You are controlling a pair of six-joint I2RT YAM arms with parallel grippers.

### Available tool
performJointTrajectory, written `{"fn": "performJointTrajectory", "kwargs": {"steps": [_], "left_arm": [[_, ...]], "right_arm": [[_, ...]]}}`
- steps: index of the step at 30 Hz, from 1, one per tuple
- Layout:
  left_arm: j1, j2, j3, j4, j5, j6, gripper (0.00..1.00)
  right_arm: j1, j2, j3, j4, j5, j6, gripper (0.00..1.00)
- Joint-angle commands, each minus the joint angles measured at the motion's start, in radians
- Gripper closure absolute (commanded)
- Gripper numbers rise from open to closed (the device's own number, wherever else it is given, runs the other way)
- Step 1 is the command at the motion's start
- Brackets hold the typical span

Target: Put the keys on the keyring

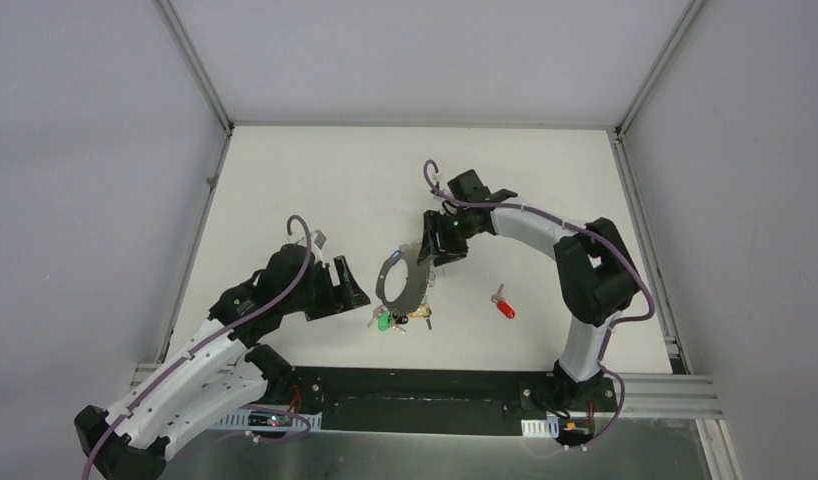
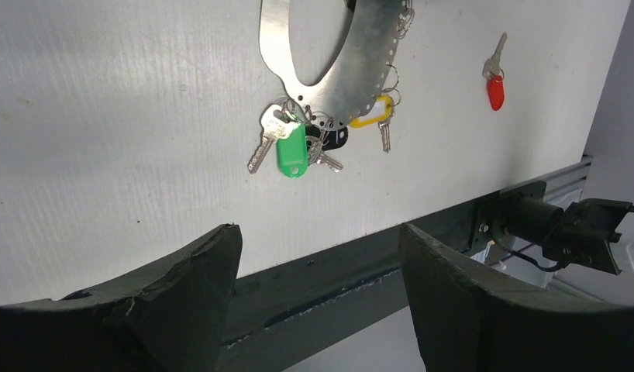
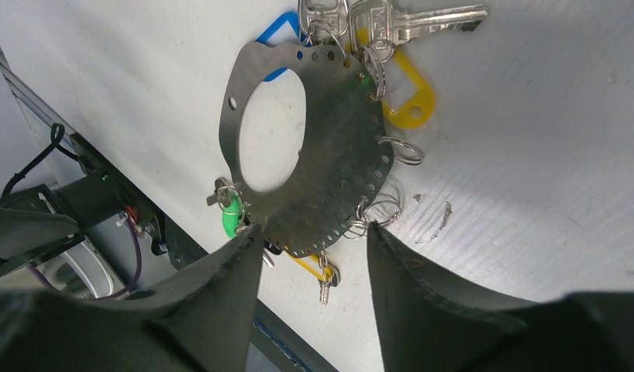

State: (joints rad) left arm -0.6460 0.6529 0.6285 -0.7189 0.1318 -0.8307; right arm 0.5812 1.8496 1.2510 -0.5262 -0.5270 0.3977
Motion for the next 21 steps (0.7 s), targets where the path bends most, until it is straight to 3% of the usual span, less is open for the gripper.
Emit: {"fn": "performJointTrajectory", "kwargs": {"steps": [1, 10, 17, 21], "left_arm": [[0.006, 0.025, -0.019, 0.011, 0.003, -0.043, 0.24], [0.005, 0.119, -0.109, 0.132, 0.093, -0.148, 0.25], [0.003, 0.146, -0.168, 0.273, 0.131, -0.209, 0.26], [0.000, 0.161, -0.165, 0.293, 0.135, -0.210, 0.26]], "right_arm": [[0.005, -0.087, 0.000, 0.008, 0.072, -0.015, 0.42], [0.005, -0.135, -0.059, -0.033, 0.052, -0.026, 0.38], [0.012, -0.154, -0.171, 0.039, -0.049, 0.038, 0.57], [0.044, -0.128, -0.186, 0.050, -0.059, 0.013, 0.57]]}}
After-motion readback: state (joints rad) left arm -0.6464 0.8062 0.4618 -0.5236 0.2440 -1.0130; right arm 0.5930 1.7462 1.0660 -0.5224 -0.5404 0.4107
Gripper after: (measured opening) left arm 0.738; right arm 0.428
